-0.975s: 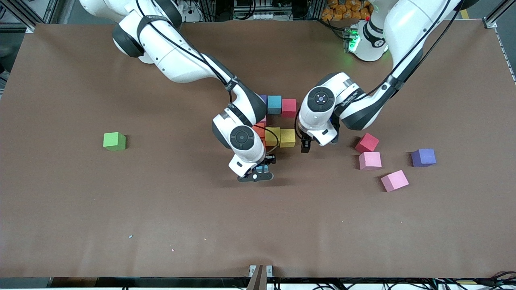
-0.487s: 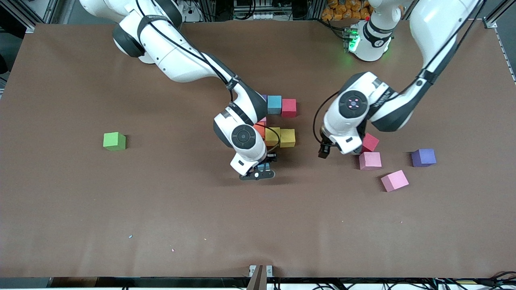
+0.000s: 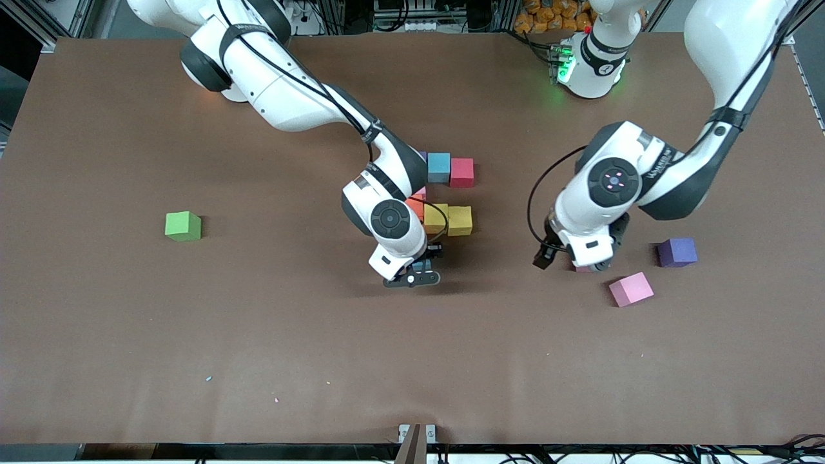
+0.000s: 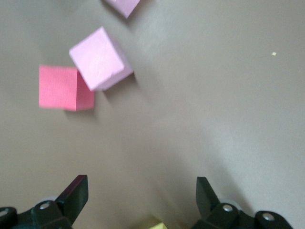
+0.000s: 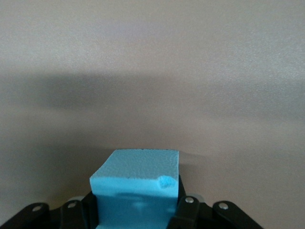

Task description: Arrange 11 blocks into digit 3

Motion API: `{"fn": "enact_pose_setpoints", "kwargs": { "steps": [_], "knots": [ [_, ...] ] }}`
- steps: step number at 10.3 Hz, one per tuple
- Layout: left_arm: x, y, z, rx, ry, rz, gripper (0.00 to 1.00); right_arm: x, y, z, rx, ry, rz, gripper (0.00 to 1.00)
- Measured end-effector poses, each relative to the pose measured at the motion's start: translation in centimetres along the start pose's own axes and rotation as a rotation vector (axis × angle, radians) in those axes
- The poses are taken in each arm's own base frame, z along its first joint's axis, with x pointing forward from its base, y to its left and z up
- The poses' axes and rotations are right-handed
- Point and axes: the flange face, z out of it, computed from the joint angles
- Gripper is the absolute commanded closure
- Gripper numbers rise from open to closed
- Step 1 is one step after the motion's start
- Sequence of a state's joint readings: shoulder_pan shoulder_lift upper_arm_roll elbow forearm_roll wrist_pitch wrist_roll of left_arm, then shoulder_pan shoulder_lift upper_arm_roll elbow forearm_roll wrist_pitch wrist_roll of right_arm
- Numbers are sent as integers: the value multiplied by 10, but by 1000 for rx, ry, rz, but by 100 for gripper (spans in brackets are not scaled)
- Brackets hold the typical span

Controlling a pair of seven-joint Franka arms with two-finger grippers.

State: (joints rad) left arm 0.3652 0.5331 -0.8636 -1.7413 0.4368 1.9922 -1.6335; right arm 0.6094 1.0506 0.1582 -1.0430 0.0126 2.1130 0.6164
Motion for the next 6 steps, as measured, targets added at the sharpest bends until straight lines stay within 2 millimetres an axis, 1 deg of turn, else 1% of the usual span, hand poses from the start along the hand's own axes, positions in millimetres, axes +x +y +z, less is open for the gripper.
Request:
{"fn": "enact_pose_setpoints", "kwargs": {
  "steps": [1, 2, 3, 4, 5, 6],
  "knots": [
    [16, 1, -1, -6, 2, 46, 0, 0, 0, 0, 0, -1, 0, 51],
    [30, 3, -3, -13, 3, 101, 0, 0, 0, 0, 0, -1, 1, 28],
    [42, 3, 1, -10, 3, 180, 0, 0, 0, 0, 0, -2, 1, 17],
    [48, 3, 8, 0, -6, 278, 0, -1, 1, 2, -6, -10, 1, 3],
    [49, 3, 19, 10, -22, 363, 0, -2, 3, 6, -12, -19, 2, 0],
    [51, 3, 30, 20, -38, 429, 0, -3, 5, 9, -15, -24, 1, 0]
  ]
}}
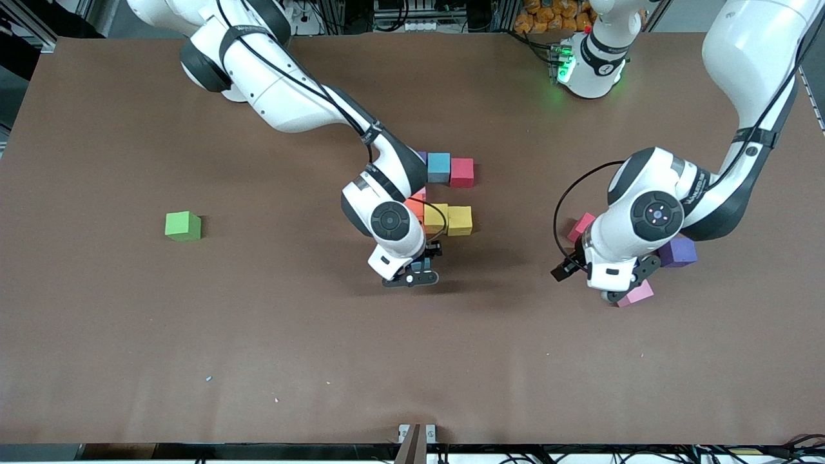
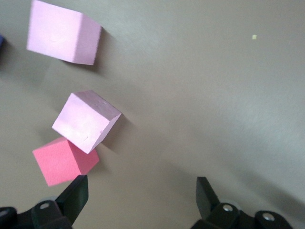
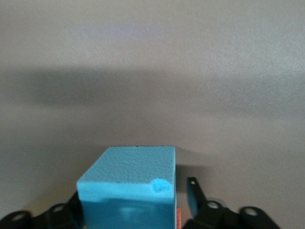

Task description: Arrange 11 blocks into digit 3

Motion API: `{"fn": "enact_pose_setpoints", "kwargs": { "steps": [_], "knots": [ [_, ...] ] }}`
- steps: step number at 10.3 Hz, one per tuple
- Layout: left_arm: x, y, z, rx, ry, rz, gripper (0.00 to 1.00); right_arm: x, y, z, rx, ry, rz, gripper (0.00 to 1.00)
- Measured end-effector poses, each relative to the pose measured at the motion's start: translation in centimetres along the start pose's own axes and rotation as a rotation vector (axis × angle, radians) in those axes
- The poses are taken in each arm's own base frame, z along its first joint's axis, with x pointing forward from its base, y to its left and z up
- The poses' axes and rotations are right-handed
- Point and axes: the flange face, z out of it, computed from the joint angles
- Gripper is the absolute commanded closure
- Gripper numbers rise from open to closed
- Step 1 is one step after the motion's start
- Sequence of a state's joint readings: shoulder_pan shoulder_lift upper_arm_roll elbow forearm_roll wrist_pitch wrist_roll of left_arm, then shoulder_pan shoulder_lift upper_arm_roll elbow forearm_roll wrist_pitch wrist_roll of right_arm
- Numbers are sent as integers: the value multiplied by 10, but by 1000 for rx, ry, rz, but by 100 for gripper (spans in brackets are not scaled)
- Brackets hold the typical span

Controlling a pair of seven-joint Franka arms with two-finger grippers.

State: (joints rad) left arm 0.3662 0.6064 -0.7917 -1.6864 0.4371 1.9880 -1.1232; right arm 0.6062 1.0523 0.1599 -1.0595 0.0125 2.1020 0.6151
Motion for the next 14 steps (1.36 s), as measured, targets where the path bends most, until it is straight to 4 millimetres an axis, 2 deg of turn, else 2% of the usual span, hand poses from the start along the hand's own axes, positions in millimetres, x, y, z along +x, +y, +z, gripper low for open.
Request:
{"fn": "enact_pose_setpoints", "kwargs": {
  "steps": [2, 4, 6, 8, 9, 10, 12, 14],
  "knots": [
    [6, -4, 12, 8, -17, 120, 0, 0, 0, 0, 1, 2, -1, 0],
    [14, -10, 17, 19, -19, 211, 0, 2, -2, -9, 11, 15, -2, 0],
    [21, -16, 22, 32, -18, 285, 0, 6, -3, -38, 26, 33, 1, 0],
    [26, -20, 30, 48, -16, 331, 0, 7, 6, -81, 10, 6, -2, 0],
    [27, -21, 35, 65, -7, 348, 0, 7, 17, -103, -12, -26, -30, 0],
    [28, -21, 44, 74, -11, 358, 0, 9, 37, -123, -41, -76, -70, 0],
    [31, -23, 58, 82, -28, 359, 0, 22, 93, -158, -76, -150, -75, 0],
    [38, -30, 69, 92, -39, 350, 0, 32, 162, -191, -83, -162, -12, 0]
  ]
}}
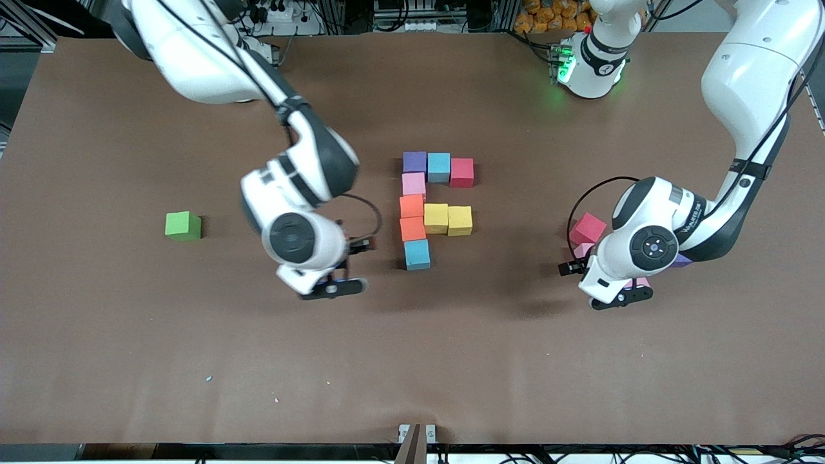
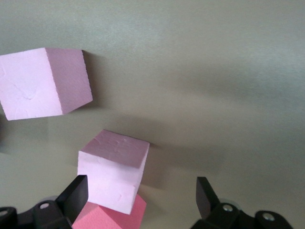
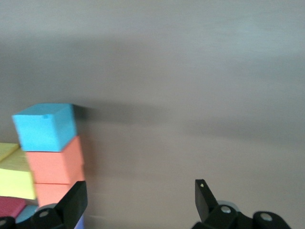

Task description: Arrange 11 blocks into digit 3

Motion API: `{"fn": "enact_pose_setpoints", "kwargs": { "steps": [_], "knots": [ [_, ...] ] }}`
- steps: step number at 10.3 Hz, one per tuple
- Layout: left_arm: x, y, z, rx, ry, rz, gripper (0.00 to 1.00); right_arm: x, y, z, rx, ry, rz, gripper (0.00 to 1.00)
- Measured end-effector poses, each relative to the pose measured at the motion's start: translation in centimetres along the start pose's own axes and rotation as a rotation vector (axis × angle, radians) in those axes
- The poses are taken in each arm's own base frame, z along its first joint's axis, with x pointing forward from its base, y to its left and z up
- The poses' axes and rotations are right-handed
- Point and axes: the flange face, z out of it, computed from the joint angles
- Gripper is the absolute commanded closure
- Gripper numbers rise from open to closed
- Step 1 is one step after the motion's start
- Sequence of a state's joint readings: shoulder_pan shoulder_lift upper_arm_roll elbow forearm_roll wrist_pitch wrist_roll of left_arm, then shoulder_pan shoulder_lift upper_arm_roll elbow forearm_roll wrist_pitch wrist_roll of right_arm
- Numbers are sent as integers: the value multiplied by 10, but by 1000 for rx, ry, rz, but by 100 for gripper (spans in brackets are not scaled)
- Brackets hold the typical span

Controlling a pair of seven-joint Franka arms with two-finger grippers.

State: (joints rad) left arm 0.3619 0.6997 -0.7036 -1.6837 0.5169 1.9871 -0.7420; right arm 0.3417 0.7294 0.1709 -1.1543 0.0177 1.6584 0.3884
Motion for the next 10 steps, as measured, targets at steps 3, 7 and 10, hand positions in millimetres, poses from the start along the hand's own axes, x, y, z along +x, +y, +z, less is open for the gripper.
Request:
{"fn": "enact_pose_setpoints", "kwargs": {
  "steps": [3, 7, 10],
  "knots": [
    [2, -12, 15, 10, -24, -13, 0, -8, 128, -42, -32, 14, -39, 0],
    [-7, -19, 34, 27, -62, -7, 0, -56, 267, -116, -29, 90, -54, 0],
    [-8, -22, 40, 30, -71, -3, 0, -122, 308, -187, -24, 146, -48, 0]
  ]
}}
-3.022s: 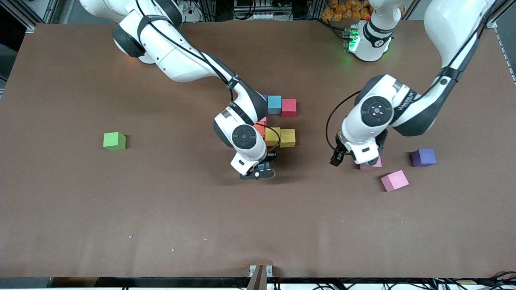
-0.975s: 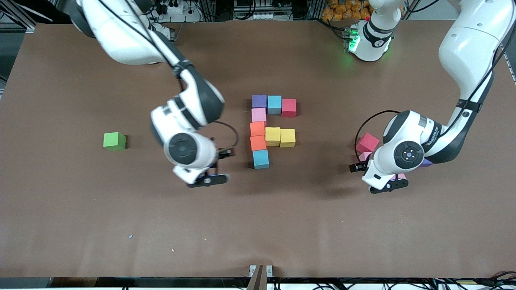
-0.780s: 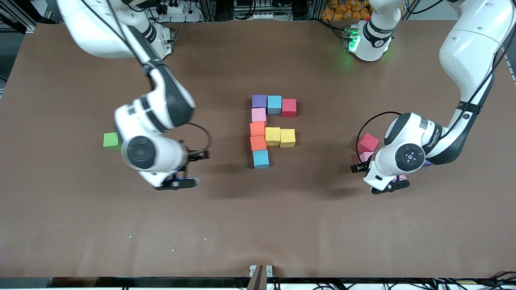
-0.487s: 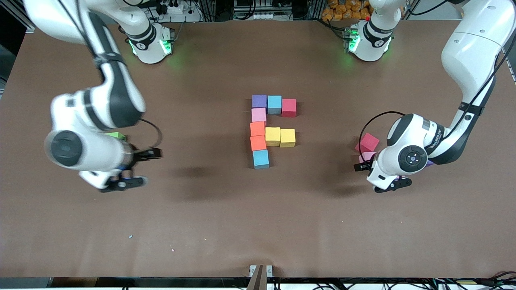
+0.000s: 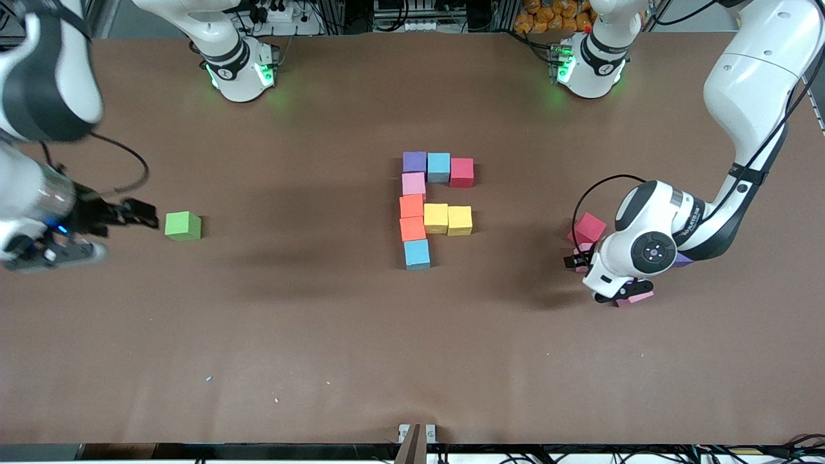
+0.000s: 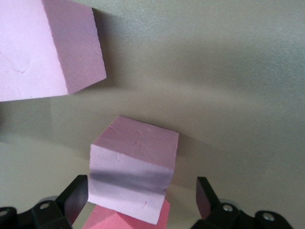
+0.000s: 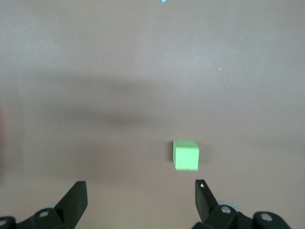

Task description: Arrange 11 blocks into digit 3

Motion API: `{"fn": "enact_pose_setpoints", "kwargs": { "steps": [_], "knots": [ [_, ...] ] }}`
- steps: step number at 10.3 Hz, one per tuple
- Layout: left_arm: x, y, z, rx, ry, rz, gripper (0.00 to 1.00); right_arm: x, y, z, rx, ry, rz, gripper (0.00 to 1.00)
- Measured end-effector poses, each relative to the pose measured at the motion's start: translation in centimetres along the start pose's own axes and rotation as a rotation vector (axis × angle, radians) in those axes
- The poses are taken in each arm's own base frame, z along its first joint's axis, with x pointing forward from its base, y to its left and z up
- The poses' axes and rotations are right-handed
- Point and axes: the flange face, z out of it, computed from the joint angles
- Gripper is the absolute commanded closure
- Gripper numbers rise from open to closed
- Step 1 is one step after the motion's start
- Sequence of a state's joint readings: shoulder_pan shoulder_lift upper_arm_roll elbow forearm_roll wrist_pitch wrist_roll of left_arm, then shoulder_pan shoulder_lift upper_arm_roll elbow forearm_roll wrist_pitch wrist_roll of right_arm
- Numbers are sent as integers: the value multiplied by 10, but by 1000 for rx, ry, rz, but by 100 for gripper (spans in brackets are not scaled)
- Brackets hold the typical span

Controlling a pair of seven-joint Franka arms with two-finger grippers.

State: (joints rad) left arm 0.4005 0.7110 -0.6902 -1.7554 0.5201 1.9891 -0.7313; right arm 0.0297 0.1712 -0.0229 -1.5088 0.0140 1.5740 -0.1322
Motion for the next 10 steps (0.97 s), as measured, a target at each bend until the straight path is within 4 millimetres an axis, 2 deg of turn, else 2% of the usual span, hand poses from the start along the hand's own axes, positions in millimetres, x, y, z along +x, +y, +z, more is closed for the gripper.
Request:
{"fn": "enact_pose_setpoints", "kwargs": {
  "steps": [2, 3, 6, 7, 8, 9, 10],
  "knots": [
    [1, -3, 1, -3, 0, 41, 0, -29, 10, -37, -10, 40, 71, 0],
    [1, -3, 3, -3, -3, 65, 0, -38, 13, -48, -20, 54, 91, 0],
    [4, -6, 12, 7, -5, 114, 0, -47, 11, -57, -23, 54, 114, 0],
    [6, -9, 14, 8, -8, 119, 5, -48, 11, -58, -22, 55, 125, 0],
    [7, -10, 16, 7, -8, 119, 21, -49, 10, -60, -22, 59, 133, 0],
    [8, -11, 17, 5, -5, 118, 44, -52, 10, -64, -20, 64, 137, 0],
    [9, -13, 18, 4, -3, 115, 63, -56, 10, -70, -18, 73, 138, 0]
  ]
}}
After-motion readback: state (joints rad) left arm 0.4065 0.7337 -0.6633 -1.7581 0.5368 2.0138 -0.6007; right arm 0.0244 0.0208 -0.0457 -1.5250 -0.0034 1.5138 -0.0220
